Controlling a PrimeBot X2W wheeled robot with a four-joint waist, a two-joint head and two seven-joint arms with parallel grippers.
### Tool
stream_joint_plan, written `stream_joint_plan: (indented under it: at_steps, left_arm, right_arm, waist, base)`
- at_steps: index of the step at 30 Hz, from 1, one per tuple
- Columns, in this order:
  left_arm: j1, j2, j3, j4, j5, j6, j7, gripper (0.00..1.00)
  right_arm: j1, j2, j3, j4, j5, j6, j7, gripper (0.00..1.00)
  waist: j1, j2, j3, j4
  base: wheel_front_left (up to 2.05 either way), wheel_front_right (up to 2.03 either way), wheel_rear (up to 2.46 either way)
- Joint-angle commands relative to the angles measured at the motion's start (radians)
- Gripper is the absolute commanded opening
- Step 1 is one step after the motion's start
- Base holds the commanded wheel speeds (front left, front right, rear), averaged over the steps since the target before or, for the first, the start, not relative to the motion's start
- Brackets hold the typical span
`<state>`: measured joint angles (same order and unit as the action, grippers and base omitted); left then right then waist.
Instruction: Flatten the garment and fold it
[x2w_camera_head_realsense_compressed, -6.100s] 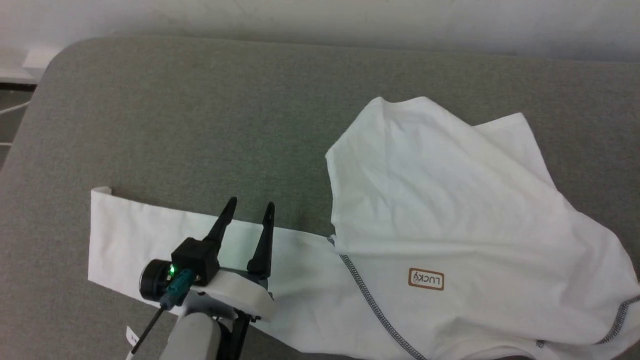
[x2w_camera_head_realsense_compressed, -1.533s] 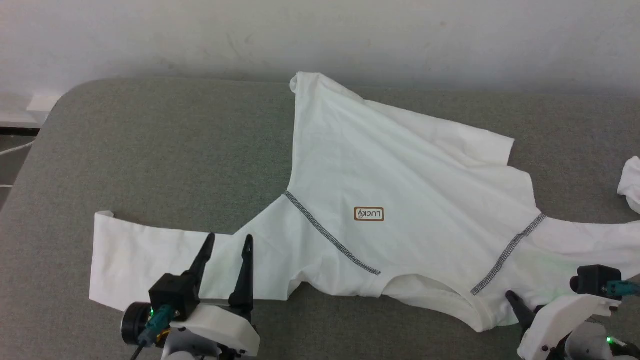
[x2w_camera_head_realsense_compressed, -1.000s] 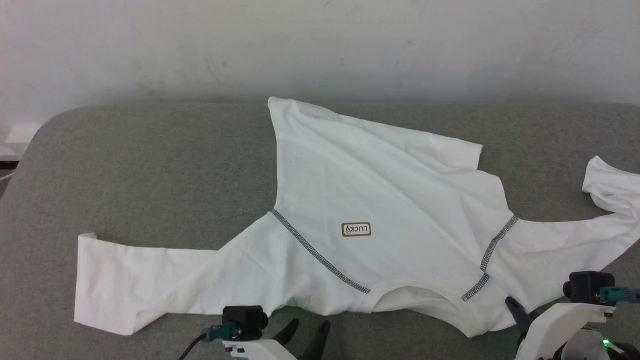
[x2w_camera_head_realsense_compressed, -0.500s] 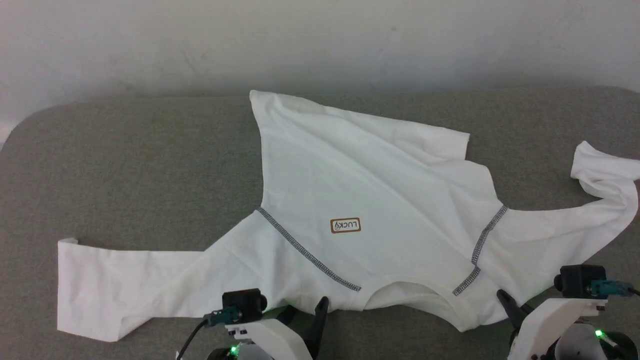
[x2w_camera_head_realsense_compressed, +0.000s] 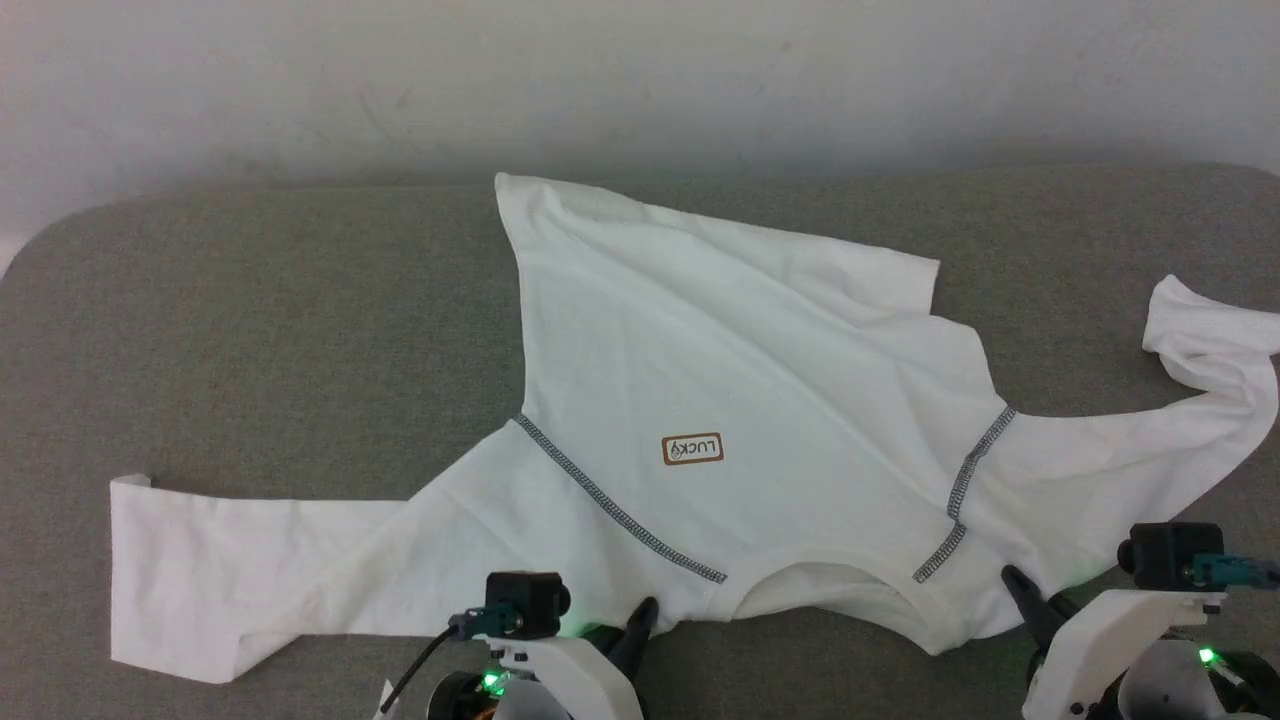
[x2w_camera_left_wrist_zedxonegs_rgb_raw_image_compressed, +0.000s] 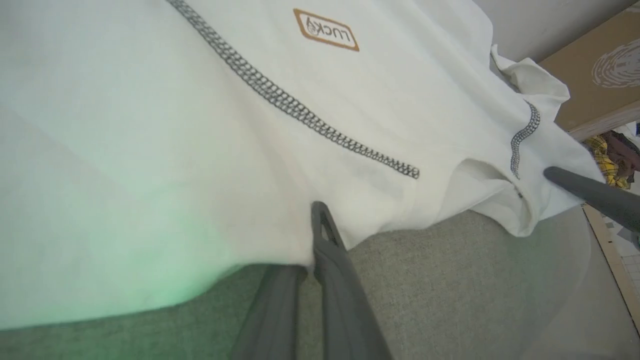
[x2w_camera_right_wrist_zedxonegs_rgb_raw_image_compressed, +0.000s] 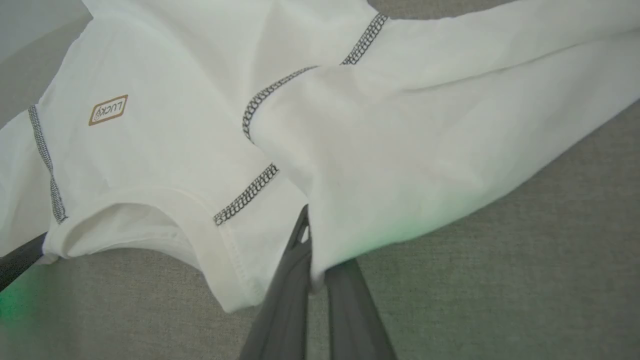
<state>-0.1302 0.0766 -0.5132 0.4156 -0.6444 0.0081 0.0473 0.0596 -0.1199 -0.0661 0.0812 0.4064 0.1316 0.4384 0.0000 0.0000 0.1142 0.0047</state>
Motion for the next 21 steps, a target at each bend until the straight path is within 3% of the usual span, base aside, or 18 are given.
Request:
stream_joint_plan:
  at_steps: [1,5,9,18,21]
  left_arm:
    - [0.014,0.015,-0.013,0.011,0.018,-0.003,-0.004,0.00]
    - [0.038,0.045,-0.010,-0.057,0.031,0.001,-0.034,0.00]
    - [0.063,0.084,0.007,-0.209,0.031,0.011,-0.037,0.00]
    - [-0.020,0.222,0.090,-0.646,0.060,0.069,0.095,0.00]
    - [-0.069,0.240,0.115,-0.715,0.057,0.077,0.130,0.00]
  right_arm:
    - [-0.012,-0.009,0.003,-0.008,0.006,-0.001,-0.011,0.00]
    - [-0.007,-0.033,0.020,-0.046,0.017,-0.001,-0.045,0.00]
    - [-0.007,-0.058,0.007,-0.114,0.048,-0.001,-0.083,0.00]
    - [-0.107,-0.133,-0.040,-0.342,0.157,-0.001,-0.056,0.00]
    - [-0.160,-0.150,-0.049,-0.379,0.192,-0.001,-0.035,0.00]
  waist:
    - [0.0000,0.0000,-0.018,0.002]
    - [0.0000,0.0000,-0.061,0.006]
    - [0.0000,0.0000,-0.107,0.013]
    - [0.0000,0.0000,-0.179,0.016]
    - [0.0000,0.0000,-0.189,0.014]
  base:
    - [0.00,0.00,0.00]
    - [0.00,0.00,0.00]
    - [0.00,0.00,0.00]
    - [0.00,0.00,0.00]
    - [0.00,0.00,0.00]
